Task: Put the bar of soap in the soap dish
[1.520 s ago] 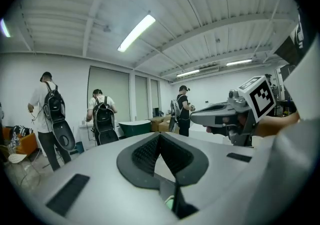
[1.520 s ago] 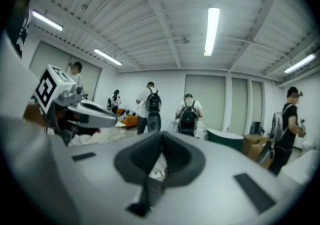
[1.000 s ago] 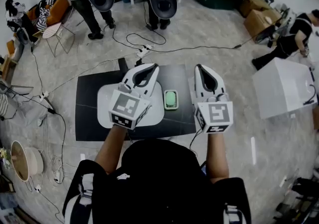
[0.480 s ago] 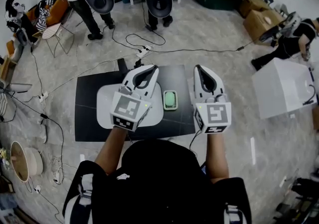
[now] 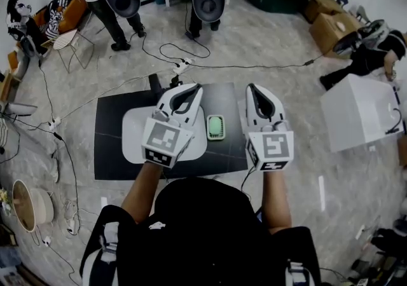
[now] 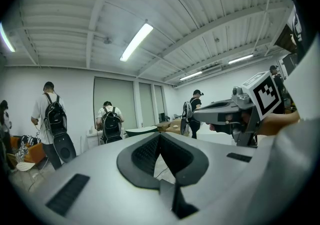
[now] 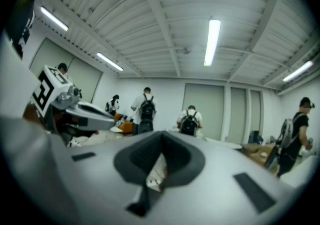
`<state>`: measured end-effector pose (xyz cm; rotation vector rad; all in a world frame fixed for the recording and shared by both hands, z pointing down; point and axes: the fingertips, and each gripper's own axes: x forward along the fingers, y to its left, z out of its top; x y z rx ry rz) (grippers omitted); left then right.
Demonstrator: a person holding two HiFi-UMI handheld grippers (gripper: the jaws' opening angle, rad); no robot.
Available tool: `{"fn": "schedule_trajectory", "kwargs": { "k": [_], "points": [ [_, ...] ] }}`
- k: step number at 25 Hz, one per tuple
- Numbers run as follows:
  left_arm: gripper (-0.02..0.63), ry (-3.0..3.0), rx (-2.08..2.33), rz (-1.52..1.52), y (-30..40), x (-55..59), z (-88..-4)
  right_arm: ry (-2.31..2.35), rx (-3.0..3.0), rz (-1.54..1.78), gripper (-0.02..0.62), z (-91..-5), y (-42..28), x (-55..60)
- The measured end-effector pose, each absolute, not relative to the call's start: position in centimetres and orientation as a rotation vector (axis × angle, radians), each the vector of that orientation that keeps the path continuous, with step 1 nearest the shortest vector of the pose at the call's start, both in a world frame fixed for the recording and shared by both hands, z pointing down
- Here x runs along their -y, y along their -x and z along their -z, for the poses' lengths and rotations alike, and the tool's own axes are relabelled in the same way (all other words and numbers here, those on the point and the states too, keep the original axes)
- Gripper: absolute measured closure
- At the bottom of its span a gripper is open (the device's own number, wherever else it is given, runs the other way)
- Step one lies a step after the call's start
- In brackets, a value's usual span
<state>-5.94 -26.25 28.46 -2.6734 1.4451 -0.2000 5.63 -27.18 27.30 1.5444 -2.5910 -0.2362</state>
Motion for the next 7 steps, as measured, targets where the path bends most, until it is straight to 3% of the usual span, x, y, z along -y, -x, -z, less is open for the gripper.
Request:
{"fn": "schedule_trajectory", "kwargs": {
  "k": [7],
  "points": [
    [0.581, 2.665, -1.456, 0.191, 5.89, 25.99, -28.61, -1.589, 2.542, 0.181, 0.561, -27.34, -6.31, 26.81]
  ]
}}
